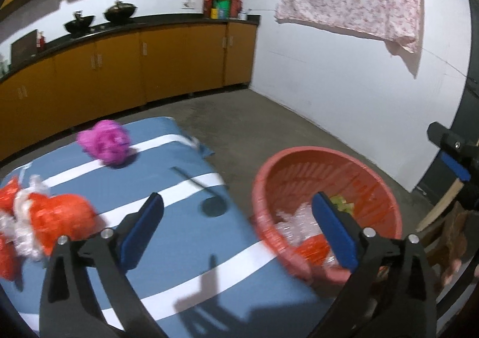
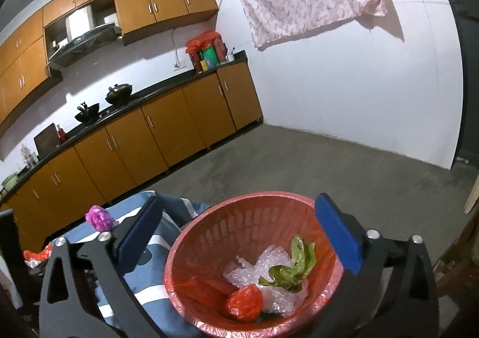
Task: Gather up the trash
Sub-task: 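Move both tools back to the mat toward the red bags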
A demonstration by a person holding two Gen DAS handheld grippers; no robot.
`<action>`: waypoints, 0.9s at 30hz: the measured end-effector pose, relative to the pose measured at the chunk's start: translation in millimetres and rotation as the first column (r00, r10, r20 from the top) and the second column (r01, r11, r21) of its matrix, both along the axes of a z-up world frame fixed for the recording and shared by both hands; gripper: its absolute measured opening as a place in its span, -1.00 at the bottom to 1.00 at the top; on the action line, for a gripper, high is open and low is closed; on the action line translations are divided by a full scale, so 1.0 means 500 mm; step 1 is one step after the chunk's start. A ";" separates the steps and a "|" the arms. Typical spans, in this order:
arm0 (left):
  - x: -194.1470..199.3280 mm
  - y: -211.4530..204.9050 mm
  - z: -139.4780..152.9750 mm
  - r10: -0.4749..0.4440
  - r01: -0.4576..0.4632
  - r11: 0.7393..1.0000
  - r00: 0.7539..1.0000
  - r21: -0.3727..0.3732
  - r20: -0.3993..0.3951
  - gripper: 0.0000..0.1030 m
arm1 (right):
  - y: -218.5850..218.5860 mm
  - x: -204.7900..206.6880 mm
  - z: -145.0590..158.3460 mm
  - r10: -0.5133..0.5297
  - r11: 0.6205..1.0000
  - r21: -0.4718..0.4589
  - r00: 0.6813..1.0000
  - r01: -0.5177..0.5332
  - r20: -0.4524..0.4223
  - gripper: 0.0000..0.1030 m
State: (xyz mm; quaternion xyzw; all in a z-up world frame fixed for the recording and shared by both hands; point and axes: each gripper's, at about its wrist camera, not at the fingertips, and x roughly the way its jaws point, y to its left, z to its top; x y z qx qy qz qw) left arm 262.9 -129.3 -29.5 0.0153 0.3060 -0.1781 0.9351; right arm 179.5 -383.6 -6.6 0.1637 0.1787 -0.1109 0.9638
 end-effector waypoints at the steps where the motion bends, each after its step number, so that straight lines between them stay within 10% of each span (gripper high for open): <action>1: -0.005 0.015 0.001 0.015 -0.015 1.000 1.000 0.007 0.002 0.92 | 0.007 0.004 0.001 0.006 1.000 -0.004 1.000 -0.006 -0.008 0.97; 12: -0.084 0.265 -0.016 0.279 -0.282 0.952 0.960 0.122 0.034 0.92 | 0.173 0.051 -0.005 0.181 0.980 -0.065 0.980 -0.187 -0.078 0.97; 27: -0.098 0.628 -0.054 0.620 -0.615 0.783 0.784 0.090 -0.039 0.92 | 0.553 0.186 -0.079 0.503 0.844 -0.077 0.832 -0.531 -0.233 0.97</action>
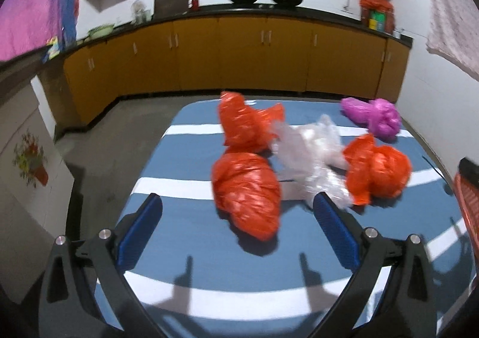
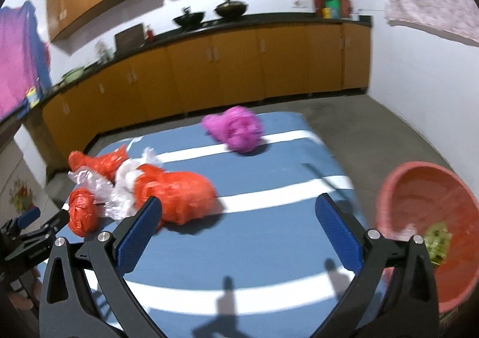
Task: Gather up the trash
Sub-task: 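Move both tools back to the mat toward the red bags, then grasp a red bag with the left gripper while the right grasps another red bag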
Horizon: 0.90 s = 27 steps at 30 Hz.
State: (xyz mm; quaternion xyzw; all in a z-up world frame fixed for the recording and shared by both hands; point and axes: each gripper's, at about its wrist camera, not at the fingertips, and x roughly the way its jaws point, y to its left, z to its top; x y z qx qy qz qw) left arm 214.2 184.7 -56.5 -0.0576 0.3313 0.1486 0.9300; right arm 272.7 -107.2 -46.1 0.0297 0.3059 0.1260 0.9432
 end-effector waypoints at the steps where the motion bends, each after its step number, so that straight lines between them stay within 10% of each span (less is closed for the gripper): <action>1: 0.005 0.008 -0.003 0.009 -0.009 1.000 1.000 -0.010 0.000 0.92 | 0.018 0.010 -0.007 0.013 1.000 0.003 1.000 -0.013 -0.008 0.97; 17: 0.122 0.066 -0.074 -0.018 0.006 0.995 0.993 -0.095 -0.121 0.89 | 0.149 0.125 -0.073 0.127 0.990 -0.053 0.987 -0.133 -0.100 0.92; 27: 0.143 0.076 -0.107 -0.051 0.024 0.986 0.985 -0.164 -0.166 0.25 | 0.159 0.130 -0.095 0.190 0.978 -0.054 0.969 -0.200 -0.156 0.35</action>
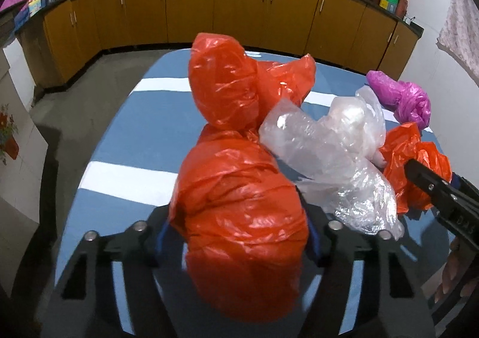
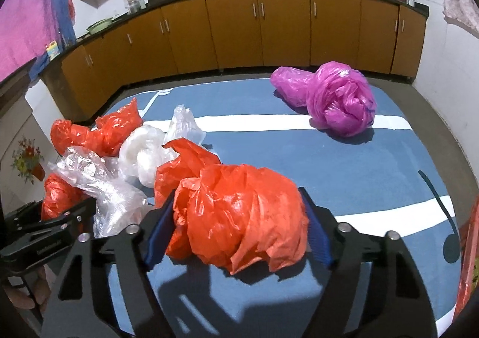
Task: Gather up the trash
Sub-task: 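Grasp a red bag with the left gripper while the right grasps another red bag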
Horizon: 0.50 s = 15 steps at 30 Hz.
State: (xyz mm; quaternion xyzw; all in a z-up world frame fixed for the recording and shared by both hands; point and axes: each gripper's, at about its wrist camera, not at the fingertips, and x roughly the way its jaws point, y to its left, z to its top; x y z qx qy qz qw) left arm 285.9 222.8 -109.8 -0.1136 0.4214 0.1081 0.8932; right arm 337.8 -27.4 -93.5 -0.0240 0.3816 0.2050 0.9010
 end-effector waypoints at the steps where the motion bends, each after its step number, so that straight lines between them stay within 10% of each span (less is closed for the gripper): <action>1: 0.000 -0.001 0.001 -0.003 0.003 1.000 1.000 -0.003 0.004 0.20 | -0.002 -0.003 0.001 0.002 1.000 0.002 1.000 -0.002 0.001 0.33; 15: -0.066 -0.016 0.033 -0.005 0.005 1.000 0.999 0.004 0.042 0.11 | -0.067 -0.059 0.025 -0.048 0.999 0.026 0.999 0.047 0.016 0.17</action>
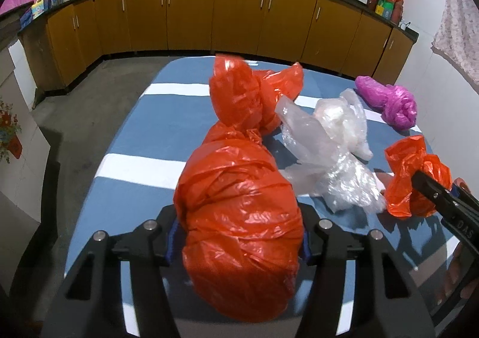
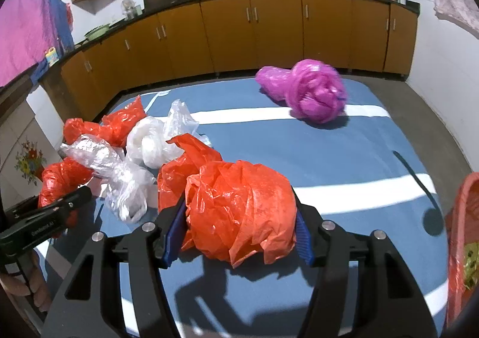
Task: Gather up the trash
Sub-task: 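Grasp a red bag with the left gripper while the right grasps another red bag, then carry both red bags over the basket and open both grippers to drop them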
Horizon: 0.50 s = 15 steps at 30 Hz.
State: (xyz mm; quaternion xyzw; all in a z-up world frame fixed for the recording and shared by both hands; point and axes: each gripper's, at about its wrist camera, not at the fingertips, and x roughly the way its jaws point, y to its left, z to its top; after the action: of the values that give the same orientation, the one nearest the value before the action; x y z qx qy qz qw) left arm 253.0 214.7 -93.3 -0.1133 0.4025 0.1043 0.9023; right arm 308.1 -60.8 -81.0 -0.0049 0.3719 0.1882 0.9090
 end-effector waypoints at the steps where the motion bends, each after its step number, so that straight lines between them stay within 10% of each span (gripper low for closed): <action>1: -0.007 -0.001 0.003 -0.001 0.001 1.000 1.000 0.001 0.003 0.11 | -0.008 -0.005 0.003 -0.006 1.000 0.001 1.000 0.006 0.004 0.17; 15: -0.099 -0.055 0.044 -0.064 0.065 0.998 0.996 -0.012 0.057 0.02 | -0.130 -0.087 0.036 -0.120 0.992 0.050 0.992 0.119 0.029 0.12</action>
State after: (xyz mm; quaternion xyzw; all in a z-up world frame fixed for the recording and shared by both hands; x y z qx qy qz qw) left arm 203.7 187.2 -71.1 -0.1096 0.3808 0.0692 0.9155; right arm 264.6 -125.8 -62.8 0.0362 0.3524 0.1423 0.9242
